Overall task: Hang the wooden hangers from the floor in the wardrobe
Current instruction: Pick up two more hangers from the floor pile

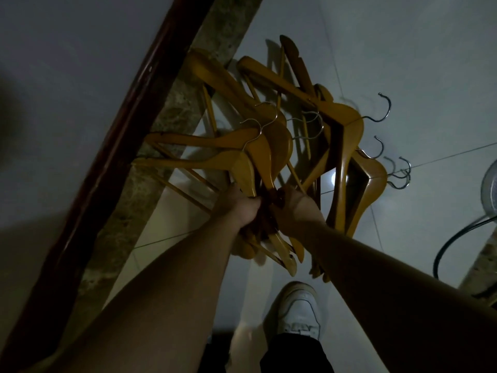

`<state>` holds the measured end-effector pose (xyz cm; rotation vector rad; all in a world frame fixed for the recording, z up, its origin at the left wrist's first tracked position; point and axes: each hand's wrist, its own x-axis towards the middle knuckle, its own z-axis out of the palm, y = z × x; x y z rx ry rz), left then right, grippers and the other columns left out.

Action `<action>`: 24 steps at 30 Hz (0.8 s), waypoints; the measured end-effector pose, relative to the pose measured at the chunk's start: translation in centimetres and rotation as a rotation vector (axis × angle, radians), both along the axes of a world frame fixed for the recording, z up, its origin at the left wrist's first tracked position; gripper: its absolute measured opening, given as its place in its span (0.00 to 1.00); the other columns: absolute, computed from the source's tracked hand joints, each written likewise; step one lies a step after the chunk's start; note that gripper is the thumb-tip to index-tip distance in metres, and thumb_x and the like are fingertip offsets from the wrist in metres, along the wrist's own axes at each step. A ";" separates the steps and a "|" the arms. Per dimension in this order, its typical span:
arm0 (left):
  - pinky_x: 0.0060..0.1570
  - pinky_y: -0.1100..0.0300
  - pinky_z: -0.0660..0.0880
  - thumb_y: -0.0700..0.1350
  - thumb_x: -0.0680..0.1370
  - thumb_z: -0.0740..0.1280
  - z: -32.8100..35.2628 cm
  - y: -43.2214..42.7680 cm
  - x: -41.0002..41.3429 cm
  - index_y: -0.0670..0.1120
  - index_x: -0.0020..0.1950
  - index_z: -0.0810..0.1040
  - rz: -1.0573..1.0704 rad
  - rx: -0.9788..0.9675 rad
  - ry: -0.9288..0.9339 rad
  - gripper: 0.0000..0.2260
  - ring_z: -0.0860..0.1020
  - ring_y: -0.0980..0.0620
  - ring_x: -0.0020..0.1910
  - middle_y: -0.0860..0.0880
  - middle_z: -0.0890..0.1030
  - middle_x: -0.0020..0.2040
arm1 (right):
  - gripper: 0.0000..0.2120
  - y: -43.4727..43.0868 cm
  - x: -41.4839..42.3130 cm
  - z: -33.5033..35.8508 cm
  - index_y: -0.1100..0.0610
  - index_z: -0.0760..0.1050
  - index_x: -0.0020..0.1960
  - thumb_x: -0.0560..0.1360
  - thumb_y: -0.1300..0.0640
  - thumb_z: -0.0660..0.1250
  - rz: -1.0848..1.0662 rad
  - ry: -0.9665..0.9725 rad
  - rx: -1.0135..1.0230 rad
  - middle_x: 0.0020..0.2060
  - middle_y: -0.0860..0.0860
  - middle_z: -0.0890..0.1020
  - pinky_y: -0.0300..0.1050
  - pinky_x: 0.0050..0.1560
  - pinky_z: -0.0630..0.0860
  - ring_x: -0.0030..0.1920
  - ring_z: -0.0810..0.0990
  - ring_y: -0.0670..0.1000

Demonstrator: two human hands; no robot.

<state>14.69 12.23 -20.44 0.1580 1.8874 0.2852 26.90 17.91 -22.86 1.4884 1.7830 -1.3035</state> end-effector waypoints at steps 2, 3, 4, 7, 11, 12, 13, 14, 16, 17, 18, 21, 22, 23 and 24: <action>0.52 0.55 0.71 0.49 0.79 0.69 0.7 0.1 -0.1 0.47 0.70 0.71 0.045 -0.003 -0.022 0.21 0.76 0.45 0.62 0.48 0.78 0.61 | 0.09 -0.1 0.1 0.3 0.54 0.73 0.60 0.81 0.54 0.62 0.011 0.022 -0.008 0.51 0.53 0.81 0.50 0.51 0.81 0.49 0.81 0.52; 0.53 0.54 0.72 0.49 0.79 0.69 1.2 -0.1 -0.1 0.47 0.70 0.72 0.057 -0.002 -0.035 0.20 0.77 0.44 0.62 0.47 0.78 0.61 | 0.08 -0.1 0.1 0.8 0.53 0.73 0.59 0.81 0.54 0.62 -0.006 0.036 -0.035 0.50 0.52 0.81 0.49 0.48 0.81 0.47 0.81 0.52; 0.54 0.53 0.73 0.49 0.78 0.70 1.7 -0.3 0.0 0.47 0.69 0.72 0.059 0.007 -0.046 0.20 0.77 0.45 0.62 0.47 0.79 0.61 | 0.08 -0.1 0.2 1.5 0.53 0.72 0.59 0.82 0.54 0.62 -0.017 0.055 -0.064 0.49 0.52 0.81 0.48 0.46 0.81 0.46 0.82 0.51; 0.61 0.49 0.74 0.49 0.78 0.70 4.1 -1.0 0.2 0.50 0.69 0.72 0.049 0.014 -0.060 0.21 0.77 0.45 0.63 0.48 0.79 0.63 | 0.09 0.0 0.6 4.3 0.54 0.70 0.62 0.82 0.54 0.62 -0.029 0.115 -0.155 0.47 0.53 0.81 0.49 0.44 0.82 0.46 0.83 0.54; 0.60 0.49 0.72 0.49 0.79 0.69 8.7 -1.3 0.5 0.51 0.72 0.69 0.040 0.010 -0.069 0.22 0.75 0.44 0.65 0.48 0.76 0.67 | 0.12 -0.1 1.4 9.8 0.51 0.73 0.61 0.79 0.53 0.68 -0.191 0.153 -0.315 0.49 0.51 0.82 0.45 0.44 0.82 0.47 0.84 0.49; 0.59 0.50 0.72 0.49 0.79 0.69 10.2 -1.3 0.6 0.50 0.72 0.70 0.033 0.010 -0.071 0.22 0.75 0.44 0.65 0.48 0.76 0.66 | 0.12 -0.2 1.7 11.3 0.50 0.73 0.61 0.79 0.54 0.69 -0.223 0.167 -0.330 0.50 0.51 0.82 0.45 0.44 0.83 0.47 0.84 0.48; 0.59 0.50 0.73 0.49 0.79 0.69 11.8 -1.2 0.6 0.50 0.71 0.70 0.029 0.010 -0.072 0.21 0.76 0.44 0.64 0.48 0.76 0.65 | 0.12 -0.2 2.0 12.9 0.49 0.74 0.61 0.79 0.54 0.69 -0.241 0.171 -0.337 0.51 0.50 0.83 0.44 0.43 0.83 0.46 0.84 0.48; 0.60 0.50 0.74 0.49 0.78 0.69 13.4 -1.1 0.7 0.50 0.69 0.71 0.029 0.018 -0.068 0.20 0.76 0.45 0.62 0.48 0.77 0.64 | 0.12 -0.2 2.1 14.6 0.48 0.74 0.61 0.79 0.54 0.69 -0.256 0.173 -0.337 0.51 0.50 0.82 0.43 0.41 0.83 0.47 0.84 0.47; 0.62 0.46 0.76 0.48 0.78 0.69 17.0 -0.6 0.7 0.50 0.67 0.72 0.035 0.035 -0.056 0.18 0.78 0.45 0.61 0.48 0.78 0.62 | 0.12 0.0 2.2 18.2 0.48 0.74 0.62 0.79 0.54 0.68 -0.279 0.185 -0.319 0.51 0.51 0.82 0.47 0.43 0.84 0.48 0.84 0.50; 0.62 0.44 0.76 0.49 0.78 0.69 18.8 -0.3 0.7 0.50 0.66 0.72 0.041 0.041 -0.048 0.18 0.78 0.44 0.61 0.47 0.79 0.61 | 0.12 0.2 2.2 20.0 0.48 0.74 0.62 0.79 0.54 0.68 -0.288 0.195 -0.309 0.51 0.52 0.83 0.50 0.47 0.85 0.49 0.84 0.52; 0.61 0.43 0.77 0.49 0.77 0.70 20.7 0.1 0.6 0.50 0.66 0.72 0.045 0.050 -0.040 0.18 0.78 0.44 0.61 0.47 0.79 0.61 | 0.11 0.5 2.1 21.9 0.49 0.74 0.61 0.79 0.54 0.68 -0.293 0.204 -0.292 0.51 0.53 0.83 0.52 0.49 0.85 0.50 0.85 0.54; 0.58 0.42 0.78 0.51 0.77 0.70 26.7 1.3 0.2 0.51 0.66 0.73 0.052 0.097 -0.022 0.19 0.78 0.43 0.60 0.48 0.78 0.61 | 0.10 1.7 1.5 27.7 0.49 0.74 0.61 0.81 0.54 0.66 -0.276 0.250 -0.244 0.50 0.49 0.82 0.44 0.46 0.84 0.48 0.84 0.49; 0.59 0.42 0.78 0.51 0.76 0.70 28.6 1.7 0.1 0.52 0.65 0.73 0.042 0.124 -0.020 0.18 0.78 0.44 0.60 0.48 0.78 0.61 | 0.09 2.0 1.2 29.6 0.49 0.74 0.61 0.81 0.55 0.66 -0.271 0.271 -0.226 0.48 0.48 0.82 0.41 0.44 0.83 0.46 0.84 0.47; 0.59 0.42 0.77 0.51 0.75 0.70 30.6 2.0 0.0 0.53 0.64 0.74 0.026 0.142 -0.014 0.18 0.78 0.44 0.60 0.48 0.79 0.61 | 0.09 2.3 1.1 31.5 0.49 0.74 0.60 0.81 0.56 0.65 -0.256 0.280 -0.208 0.46 0.46 0.81 0.38 0.40 0.82 0.44 0.84 0.45; 0.60 0.42 0.76 0.51 0.74 0.70 32.8 2.3 -0.1 0.54 0.63 0.74 0.014 0.160 -0.007 0.18 0.78 0.45 0.60 0.49 0.78 0.61 | 0.08 2.5 1.0 33.5 0.48 0.73 0.59 0.81 0.57 0.65 -0.236 0.289 -0.185 0.45 0.44 0.80 0.36 0.37 0.80 0.42 0.83 0.44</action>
